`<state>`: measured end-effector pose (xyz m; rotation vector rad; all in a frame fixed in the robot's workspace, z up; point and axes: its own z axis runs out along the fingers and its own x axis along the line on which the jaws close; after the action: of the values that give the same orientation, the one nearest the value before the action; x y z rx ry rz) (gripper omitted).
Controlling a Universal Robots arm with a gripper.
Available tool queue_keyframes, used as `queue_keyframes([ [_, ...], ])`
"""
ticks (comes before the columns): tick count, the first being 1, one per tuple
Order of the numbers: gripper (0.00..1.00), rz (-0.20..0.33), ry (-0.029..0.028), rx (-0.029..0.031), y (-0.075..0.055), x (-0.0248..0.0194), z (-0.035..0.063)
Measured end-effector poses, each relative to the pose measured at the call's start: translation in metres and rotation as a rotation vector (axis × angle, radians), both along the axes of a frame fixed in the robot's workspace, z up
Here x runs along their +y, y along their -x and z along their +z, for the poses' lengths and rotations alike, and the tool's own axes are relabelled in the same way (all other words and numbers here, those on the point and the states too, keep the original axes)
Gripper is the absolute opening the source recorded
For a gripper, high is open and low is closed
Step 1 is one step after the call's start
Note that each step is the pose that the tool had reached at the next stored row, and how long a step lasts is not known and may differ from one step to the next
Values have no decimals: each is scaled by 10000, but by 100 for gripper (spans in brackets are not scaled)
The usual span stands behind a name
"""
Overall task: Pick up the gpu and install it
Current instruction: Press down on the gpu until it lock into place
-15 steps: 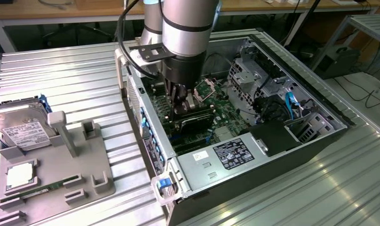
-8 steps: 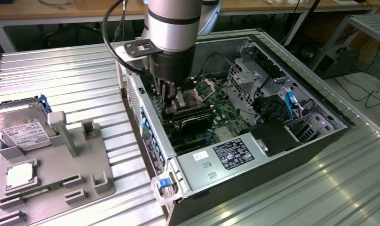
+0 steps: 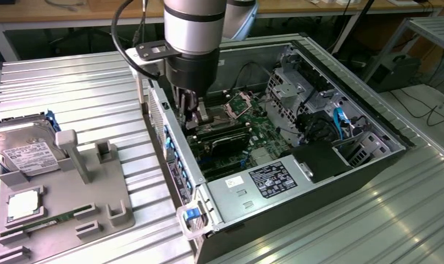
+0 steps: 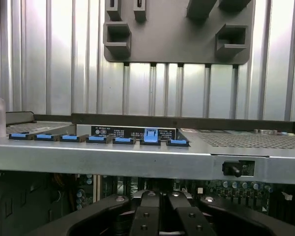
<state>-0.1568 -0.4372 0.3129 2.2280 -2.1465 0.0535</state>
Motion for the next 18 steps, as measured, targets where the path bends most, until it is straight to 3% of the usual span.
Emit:
queue_keyframes([
  [2, 11, -1, 2, 22, 31, -1, -52],
  [5, 11, 0, 6, 92, 42, -1, -29],
  [12, 11, -2, 4, 127, 46, -19, -40],
  [18, 11, 1, 5, 306, 46, -22, -39],
])
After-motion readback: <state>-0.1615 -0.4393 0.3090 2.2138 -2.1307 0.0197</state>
